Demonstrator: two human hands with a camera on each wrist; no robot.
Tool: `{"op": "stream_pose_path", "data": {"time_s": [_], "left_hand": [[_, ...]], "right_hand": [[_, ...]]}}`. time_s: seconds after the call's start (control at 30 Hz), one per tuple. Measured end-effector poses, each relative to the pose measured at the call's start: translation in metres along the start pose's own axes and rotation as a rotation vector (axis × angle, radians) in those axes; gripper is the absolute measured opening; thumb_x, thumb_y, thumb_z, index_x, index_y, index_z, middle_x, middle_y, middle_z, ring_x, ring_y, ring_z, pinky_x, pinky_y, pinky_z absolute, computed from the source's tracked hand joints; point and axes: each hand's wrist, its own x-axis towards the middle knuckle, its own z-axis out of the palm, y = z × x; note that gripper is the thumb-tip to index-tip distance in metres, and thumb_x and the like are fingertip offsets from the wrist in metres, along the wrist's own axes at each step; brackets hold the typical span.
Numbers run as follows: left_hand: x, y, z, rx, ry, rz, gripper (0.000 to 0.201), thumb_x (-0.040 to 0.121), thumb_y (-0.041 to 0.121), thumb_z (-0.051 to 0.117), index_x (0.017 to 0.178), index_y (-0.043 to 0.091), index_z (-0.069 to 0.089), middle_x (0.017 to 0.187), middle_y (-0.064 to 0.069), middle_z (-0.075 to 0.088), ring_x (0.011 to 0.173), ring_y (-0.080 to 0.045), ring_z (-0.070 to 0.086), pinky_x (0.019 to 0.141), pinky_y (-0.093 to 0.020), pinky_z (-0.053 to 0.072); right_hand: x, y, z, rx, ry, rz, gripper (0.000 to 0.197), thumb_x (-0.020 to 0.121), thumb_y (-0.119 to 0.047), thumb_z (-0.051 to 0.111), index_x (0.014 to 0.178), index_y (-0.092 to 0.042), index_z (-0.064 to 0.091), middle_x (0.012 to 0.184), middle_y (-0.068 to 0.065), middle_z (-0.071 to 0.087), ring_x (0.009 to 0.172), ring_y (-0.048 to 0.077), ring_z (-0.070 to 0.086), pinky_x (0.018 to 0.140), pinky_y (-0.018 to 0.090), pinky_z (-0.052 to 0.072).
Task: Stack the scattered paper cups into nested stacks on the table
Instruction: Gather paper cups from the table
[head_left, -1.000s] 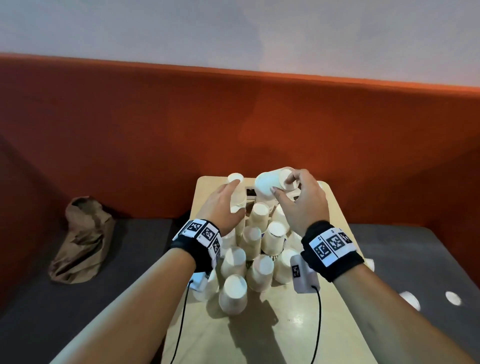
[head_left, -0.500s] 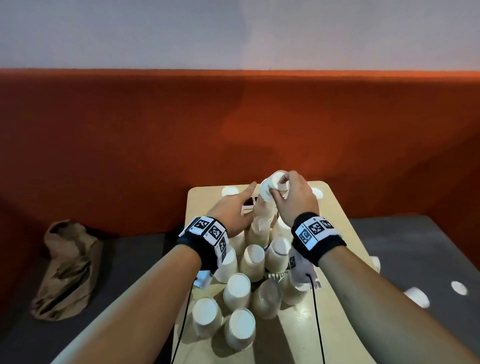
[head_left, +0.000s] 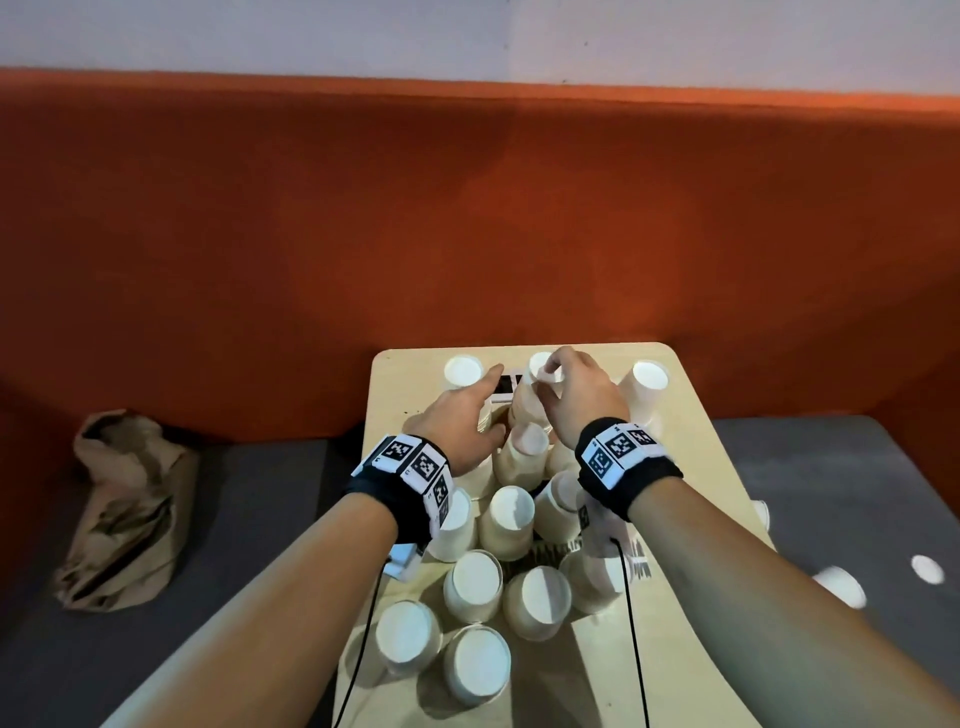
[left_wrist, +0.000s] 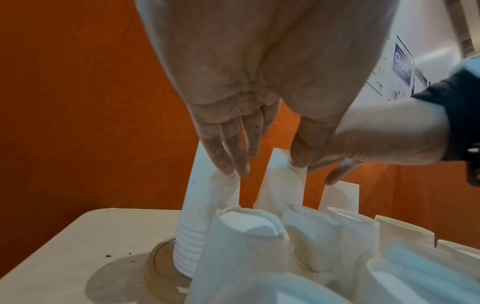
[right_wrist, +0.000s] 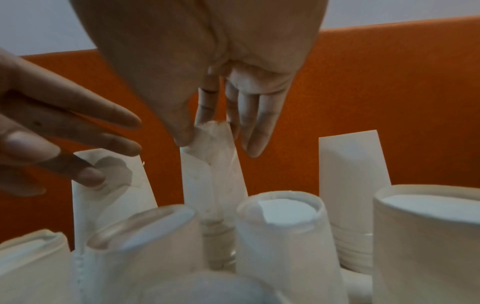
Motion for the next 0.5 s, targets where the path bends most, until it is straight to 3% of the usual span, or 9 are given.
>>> {"op": "stream_pose_path", "data": {"time_s": [0.27,0.4,0.5], "left_hand": [[-0.005,-0.004,0.002,0.009,0.019,0.02,0.076,0.074,0.054,0.047,0.143,0.052,0.015,0.135,0.009,0.058,0.122,-0.013,0.056,0.097,-0.043,0.049],[-0.013,0.002,0.003,-0.001,0.016,0.025,0.072,0.072,0.057,0.045,0.137,0.056,0.015,0.124,0.014,0.063,0.111,-0.012,0.062,0.093,-0.041,0.052],[-0.022,0.007,0.004,0.002,0.024,0.032,0.065,0.073,0.056,0.047,0.132,0.056,0.019,0.116,0.016,0.066,0.105,-0.014,0.063,0.09,-0.042,0.053]], "right_hand": [[-0.002,0.007,0.0,-0.088,-0.082,0.015,0.032,0.091,-0.03,0.058,0.123,-0.028,0.061,0.141,-0.001,0.049,0.115,0.025,0.059,0.091,0.035,0.05],[-0.014,0.007,-0.007,-0.138,-0.093,0.003,0.045,0.091,-0.032,0.058,0.135,-0.029,0.055,0.15,0.0,0.041,0.128,0.024,0.051,0.1,0.034,0.042],[-0.03,0.004,-0.016,-0.083,-0.061,-0.022,0.043,0.09,-0.029,0.061,0.132,-0.025,0.057,0.143,0.0,0.048,0.124,0.023,0.053,0.099,0.033,0.045]]}}
